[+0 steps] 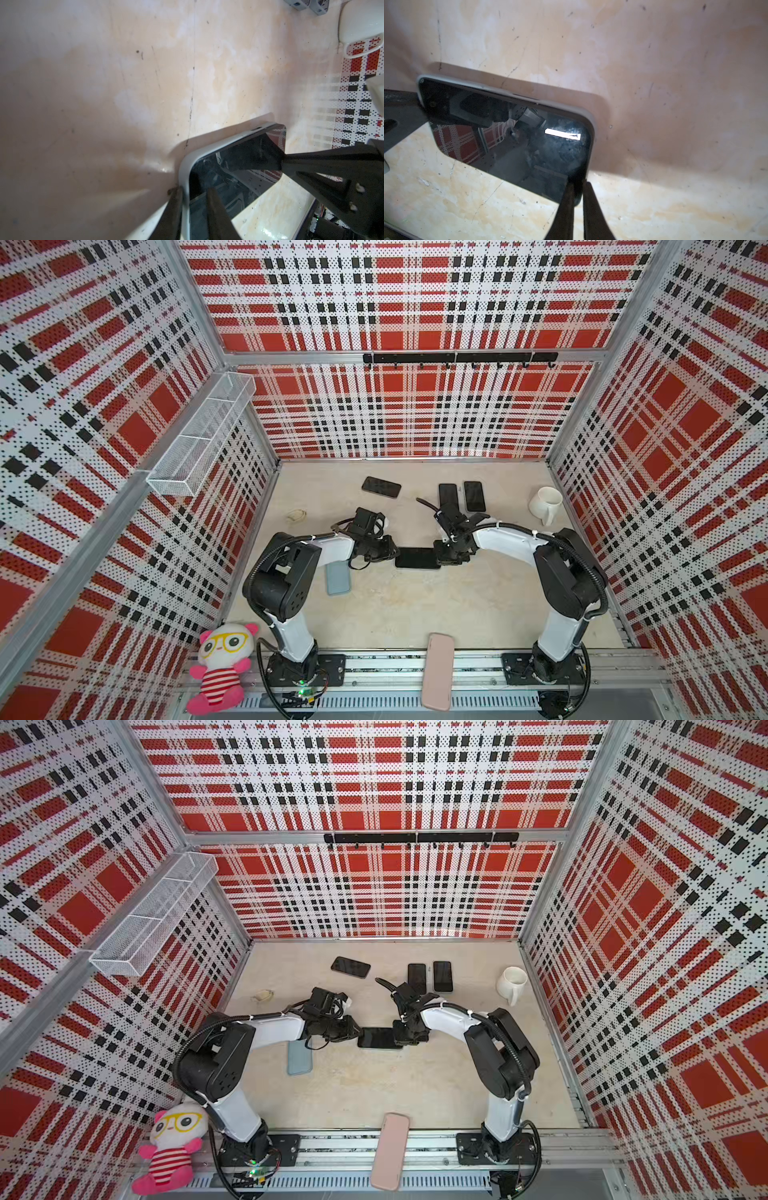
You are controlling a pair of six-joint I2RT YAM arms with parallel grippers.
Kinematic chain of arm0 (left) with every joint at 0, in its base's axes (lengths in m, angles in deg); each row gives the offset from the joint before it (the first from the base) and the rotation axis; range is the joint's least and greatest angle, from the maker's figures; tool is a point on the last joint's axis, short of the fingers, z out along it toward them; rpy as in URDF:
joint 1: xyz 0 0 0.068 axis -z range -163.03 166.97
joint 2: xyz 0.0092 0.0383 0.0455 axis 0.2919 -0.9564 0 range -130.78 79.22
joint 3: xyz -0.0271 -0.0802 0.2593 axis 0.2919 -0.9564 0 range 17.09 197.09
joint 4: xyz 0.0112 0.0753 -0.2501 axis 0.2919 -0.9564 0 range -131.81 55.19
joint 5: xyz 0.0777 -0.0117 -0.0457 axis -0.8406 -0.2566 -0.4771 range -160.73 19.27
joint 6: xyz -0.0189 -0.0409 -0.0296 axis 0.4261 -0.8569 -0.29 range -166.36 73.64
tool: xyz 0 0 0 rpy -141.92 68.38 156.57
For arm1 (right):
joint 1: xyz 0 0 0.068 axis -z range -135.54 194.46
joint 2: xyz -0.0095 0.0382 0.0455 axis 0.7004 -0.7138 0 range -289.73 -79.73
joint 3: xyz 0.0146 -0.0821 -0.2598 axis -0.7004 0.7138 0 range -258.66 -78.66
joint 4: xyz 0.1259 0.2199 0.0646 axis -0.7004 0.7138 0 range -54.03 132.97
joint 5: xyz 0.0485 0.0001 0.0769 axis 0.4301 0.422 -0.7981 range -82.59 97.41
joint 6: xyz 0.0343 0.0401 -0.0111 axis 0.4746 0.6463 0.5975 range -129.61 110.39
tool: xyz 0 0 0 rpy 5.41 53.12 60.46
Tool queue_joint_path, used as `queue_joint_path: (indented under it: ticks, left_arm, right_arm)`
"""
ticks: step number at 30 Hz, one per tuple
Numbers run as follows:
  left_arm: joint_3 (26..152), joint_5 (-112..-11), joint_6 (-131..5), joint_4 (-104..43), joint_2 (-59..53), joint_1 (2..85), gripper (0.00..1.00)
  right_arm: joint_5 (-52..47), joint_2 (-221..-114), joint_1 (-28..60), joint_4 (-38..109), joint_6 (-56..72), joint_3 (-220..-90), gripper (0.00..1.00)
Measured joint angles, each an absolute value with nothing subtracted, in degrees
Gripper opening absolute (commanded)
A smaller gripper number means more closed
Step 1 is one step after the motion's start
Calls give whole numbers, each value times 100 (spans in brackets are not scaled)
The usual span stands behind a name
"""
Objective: Put the phone into the phone case
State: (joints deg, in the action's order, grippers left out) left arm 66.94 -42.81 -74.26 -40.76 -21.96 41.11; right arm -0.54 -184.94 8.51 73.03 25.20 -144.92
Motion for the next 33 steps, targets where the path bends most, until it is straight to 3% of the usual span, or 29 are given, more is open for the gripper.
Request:
queue_joint_path:
  ticks: [33]
  left_arm:
    - [6685, -4025, -7592, -3921, -2382, 3996, 23]
  right_arm:
    - [-216, -19080, 847, 8049, 2752, -15163, 9]
